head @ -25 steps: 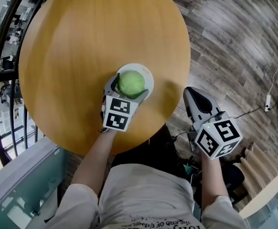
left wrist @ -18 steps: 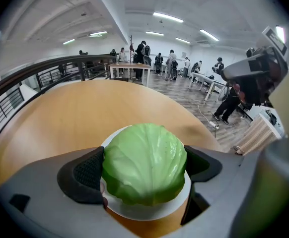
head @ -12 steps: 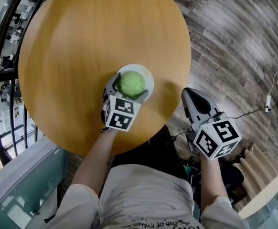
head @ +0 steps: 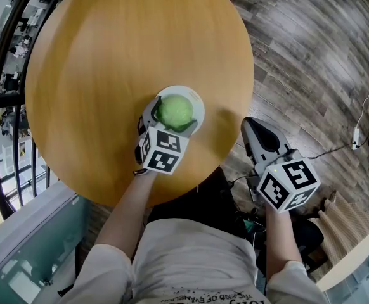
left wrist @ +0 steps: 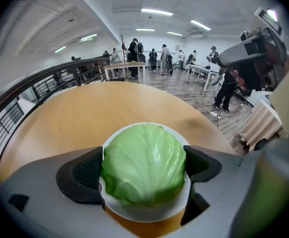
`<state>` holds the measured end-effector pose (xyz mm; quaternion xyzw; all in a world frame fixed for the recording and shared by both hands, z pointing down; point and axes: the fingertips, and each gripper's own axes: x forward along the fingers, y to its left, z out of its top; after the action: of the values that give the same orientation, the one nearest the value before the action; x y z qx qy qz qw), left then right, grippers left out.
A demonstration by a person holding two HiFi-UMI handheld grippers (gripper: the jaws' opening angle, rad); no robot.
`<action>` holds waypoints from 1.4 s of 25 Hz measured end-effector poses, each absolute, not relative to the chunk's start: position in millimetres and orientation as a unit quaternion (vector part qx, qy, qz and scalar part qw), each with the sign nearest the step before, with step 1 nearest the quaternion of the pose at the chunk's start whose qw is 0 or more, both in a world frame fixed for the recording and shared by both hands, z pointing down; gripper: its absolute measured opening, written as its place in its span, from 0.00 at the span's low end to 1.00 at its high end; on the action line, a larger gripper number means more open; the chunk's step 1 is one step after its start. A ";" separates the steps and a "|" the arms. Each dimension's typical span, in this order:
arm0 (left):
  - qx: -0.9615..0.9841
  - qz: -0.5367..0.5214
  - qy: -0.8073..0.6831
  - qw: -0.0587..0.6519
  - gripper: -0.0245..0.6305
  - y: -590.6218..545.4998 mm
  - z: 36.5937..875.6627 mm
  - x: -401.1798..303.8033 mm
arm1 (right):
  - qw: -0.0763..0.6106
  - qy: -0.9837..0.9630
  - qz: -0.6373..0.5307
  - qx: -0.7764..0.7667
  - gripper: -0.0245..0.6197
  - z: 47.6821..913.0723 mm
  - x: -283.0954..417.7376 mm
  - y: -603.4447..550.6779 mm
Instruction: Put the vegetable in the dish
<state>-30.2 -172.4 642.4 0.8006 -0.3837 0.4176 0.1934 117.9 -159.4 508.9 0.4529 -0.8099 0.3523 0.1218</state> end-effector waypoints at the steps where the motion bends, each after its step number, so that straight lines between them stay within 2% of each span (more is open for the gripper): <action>1: 0.802 0.416 -0.383 0.192 0.79 -172.7 642.3 -31.1 | 0.121 -0.810 0.352 0.452 0.08 508.7 116.6 -159.6; 13: 0.812 0.374 -0.407 0.187 0.79 -168.4 605.2 -38.6 | 0.122 -0.817 0.342 0.448 0.08 498.6 113.5 -152.7; 25: 0.821 0.256 -0.425 0.282 0.77 -125.0 501.5 -57.4 | 0.141 -0.845 0.290 0.426 0.08 436.3 98.0 -131.8; 30: 0.818 0.223 -0.457 0.269 0.57 -112.6 457.4 -77.8 | 0.141 -0.854 0.272 0.419 0.08 416.1 86.4 -117.0; 35: 0.809 0.202 -0.487 0.260 0.22 -93.8 431.2 -98.7 | 0.145 -0.860 0.258 0.416 0.08 399.1 62.9 -91.8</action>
<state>-98.7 -93.8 431.2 0.8090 -0.4872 0.2019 0.2598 62.9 -91.8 399.1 0.4159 -0.8599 0.2579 0.1452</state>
